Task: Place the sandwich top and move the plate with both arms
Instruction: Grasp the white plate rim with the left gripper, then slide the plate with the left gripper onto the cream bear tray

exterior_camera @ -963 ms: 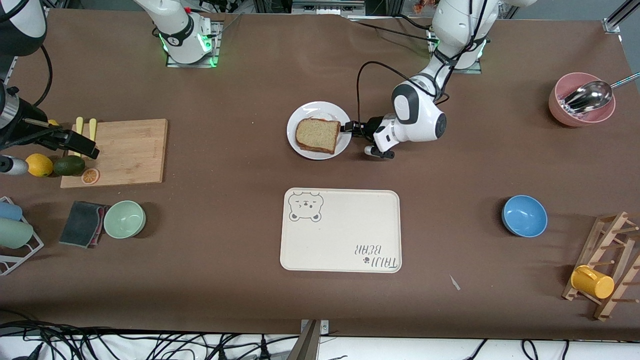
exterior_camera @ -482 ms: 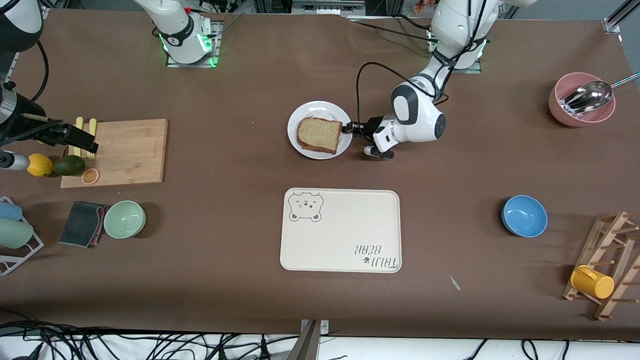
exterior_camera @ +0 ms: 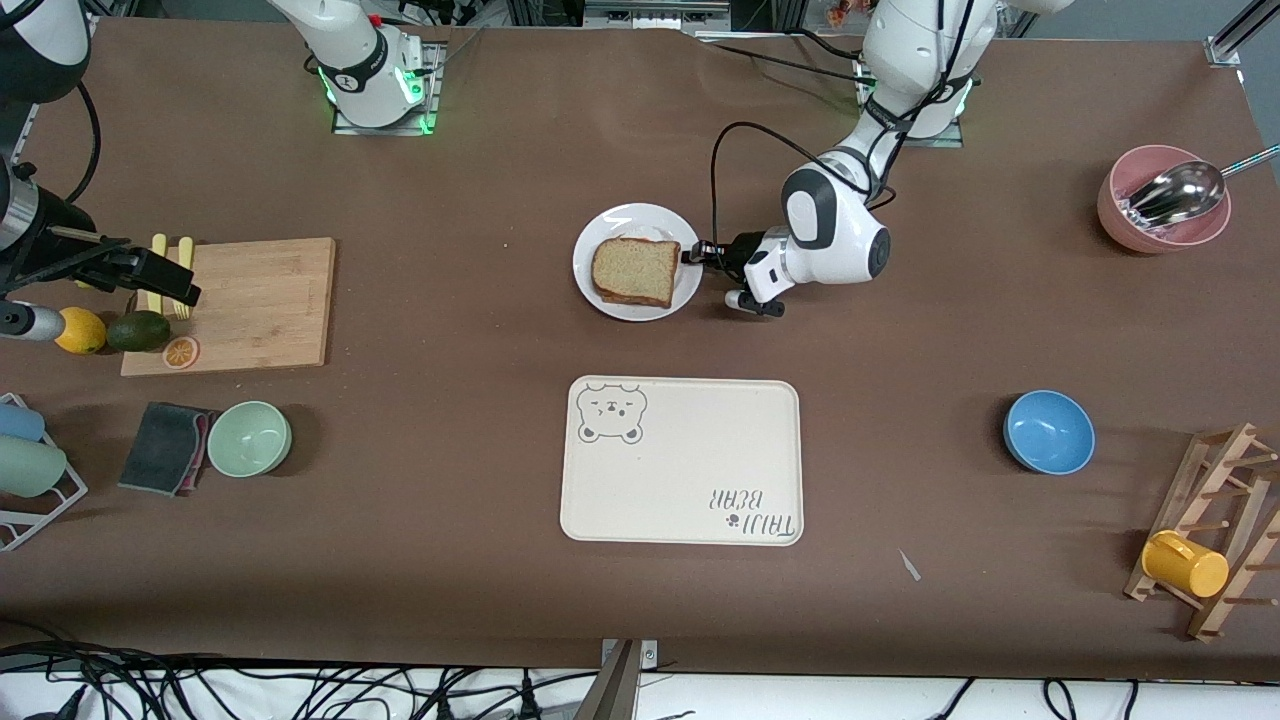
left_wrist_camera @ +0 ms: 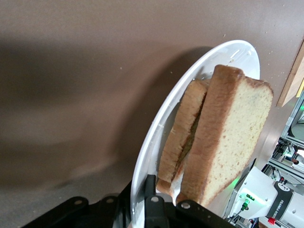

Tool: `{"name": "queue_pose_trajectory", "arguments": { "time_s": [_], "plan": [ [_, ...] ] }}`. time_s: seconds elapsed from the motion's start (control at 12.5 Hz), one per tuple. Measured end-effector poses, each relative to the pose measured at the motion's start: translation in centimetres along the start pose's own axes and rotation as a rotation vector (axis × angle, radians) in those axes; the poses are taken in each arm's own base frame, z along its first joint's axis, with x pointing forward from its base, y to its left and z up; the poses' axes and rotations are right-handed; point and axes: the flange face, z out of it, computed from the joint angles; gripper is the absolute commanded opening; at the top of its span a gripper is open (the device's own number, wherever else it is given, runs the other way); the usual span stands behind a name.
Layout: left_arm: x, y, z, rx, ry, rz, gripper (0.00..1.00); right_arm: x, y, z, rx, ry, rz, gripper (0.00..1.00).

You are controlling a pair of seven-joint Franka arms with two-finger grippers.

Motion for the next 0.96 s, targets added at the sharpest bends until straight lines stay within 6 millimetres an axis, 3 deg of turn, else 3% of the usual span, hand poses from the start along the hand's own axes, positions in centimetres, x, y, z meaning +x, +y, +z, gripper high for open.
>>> {"name": "queue_pose_trajectory", "arguments": {
  "time_s": [0.48, 0.96],
  "plan": [
    [0.1, 0.4, -0.4, -0.005, 0.008, 0.005, 0.00, -0.2, -1.3, -0.3, 0.001, 0.007, -0.022, 1.00],
    [2.1, 2.2, -4.5, -0.080, 0.111, -0.022, 0.00, -0.3, -1.8, -1.3, 0.005, 0.027, -0.031, 1.00]
  ]
}}
